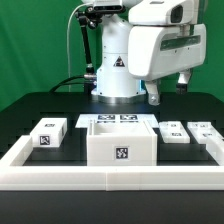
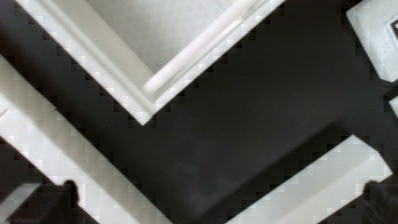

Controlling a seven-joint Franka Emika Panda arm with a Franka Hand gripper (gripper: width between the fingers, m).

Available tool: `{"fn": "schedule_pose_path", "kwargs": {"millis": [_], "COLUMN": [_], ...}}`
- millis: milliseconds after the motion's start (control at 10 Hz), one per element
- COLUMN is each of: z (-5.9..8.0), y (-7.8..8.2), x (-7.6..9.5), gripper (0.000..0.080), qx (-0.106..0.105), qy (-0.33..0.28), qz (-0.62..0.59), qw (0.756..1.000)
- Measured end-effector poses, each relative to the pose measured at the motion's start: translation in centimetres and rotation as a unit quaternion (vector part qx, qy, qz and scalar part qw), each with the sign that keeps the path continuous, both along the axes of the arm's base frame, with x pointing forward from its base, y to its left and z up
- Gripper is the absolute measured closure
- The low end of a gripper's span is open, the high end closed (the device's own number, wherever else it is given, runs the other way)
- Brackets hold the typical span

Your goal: Assemble cabinet

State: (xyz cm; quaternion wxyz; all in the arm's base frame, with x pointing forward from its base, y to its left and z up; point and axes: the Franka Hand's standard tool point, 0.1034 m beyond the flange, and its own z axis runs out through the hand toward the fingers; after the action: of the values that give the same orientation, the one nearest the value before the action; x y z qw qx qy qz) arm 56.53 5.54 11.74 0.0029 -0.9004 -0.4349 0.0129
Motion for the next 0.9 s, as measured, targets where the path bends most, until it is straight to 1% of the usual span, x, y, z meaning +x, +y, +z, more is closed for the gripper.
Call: {"fn": "schedule_pose_path", "kwargs": {"millis": [800, 900], "z": [-0.05, -0.57], "y": [0.00, 0.06], "x": [-0.04, -0.23], "gripper": [0.0003, 0.0003], "qx": [0.000, 0.004], "qy": [0.000, -0.021], "qz": [0.000, 0.020], "qw": [1.000, 1.000]}}
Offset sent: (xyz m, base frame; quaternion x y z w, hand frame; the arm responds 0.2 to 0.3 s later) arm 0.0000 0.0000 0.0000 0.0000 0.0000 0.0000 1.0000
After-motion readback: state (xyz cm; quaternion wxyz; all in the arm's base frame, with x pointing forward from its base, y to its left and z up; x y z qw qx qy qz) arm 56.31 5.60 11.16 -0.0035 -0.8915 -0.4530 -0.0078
